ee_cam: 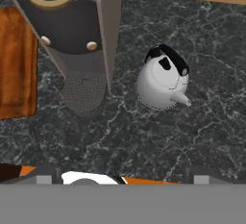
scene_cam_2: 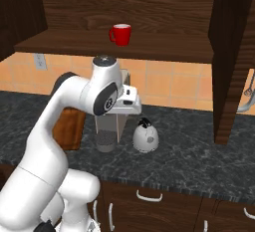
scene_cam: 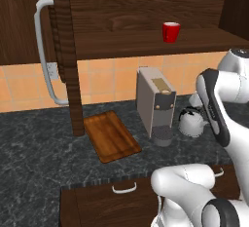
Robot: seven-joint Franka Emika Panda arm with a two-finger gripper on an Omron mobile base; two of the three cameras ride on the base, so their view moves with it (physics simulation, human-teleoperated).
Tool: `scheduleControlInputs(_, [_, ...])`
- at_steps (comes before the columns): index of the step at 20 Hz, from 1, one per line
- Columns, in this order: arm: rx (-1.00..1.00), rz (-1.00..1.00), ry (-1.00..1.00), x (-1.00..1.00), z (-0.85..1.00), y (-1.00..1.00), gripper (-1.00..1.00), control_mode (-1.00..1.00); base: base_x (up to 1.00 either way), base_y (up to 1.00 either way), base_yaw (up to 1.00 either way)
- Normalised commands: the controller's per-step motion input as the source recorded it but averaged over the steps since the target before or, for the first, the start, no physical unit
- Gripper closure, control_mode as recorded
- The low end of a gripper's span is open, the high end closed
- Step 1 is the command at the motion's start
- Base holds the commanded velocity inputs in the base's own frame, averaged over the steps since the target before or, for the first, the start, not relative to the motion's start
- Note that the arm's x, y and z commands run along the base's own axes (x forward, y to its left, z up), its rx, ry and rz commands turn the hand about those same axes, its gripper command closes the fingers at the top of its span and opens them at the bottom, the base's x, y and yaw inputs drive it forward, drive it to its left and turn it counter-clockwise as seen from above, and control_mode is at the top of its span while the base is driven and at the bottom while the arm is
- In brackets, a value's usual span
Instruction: Pick the kettle from the counter and place it on the tray. Then pick the mug from the cabinet and place it on the tray. Then close the cabinet doors.
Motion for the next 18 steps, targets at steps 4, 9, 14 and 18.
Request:
scheduleControlInputs(4, [0.0,0.0,-0.02,0.13,-0.26,-0.51,-1.0,-1.0,0.0,0.0,0.0])
scheduleControlInputs(9, [0.01,0.0,-0.03,0.28,-0.28,-0.32,-1.0,-1.0,0.0,0.0,0.0])
scheduleControlInputs(14, [0.01,0.0,-0.06,0.38,-0.29,-0.22,-1.0,-1.0,0.0,0.0,0.0])
scheduleControlInputs(18, [0.0,0.05,0.0,0.51,-0.3,-0.16,-1.0,-1.0,0.0,0.0,0.0])
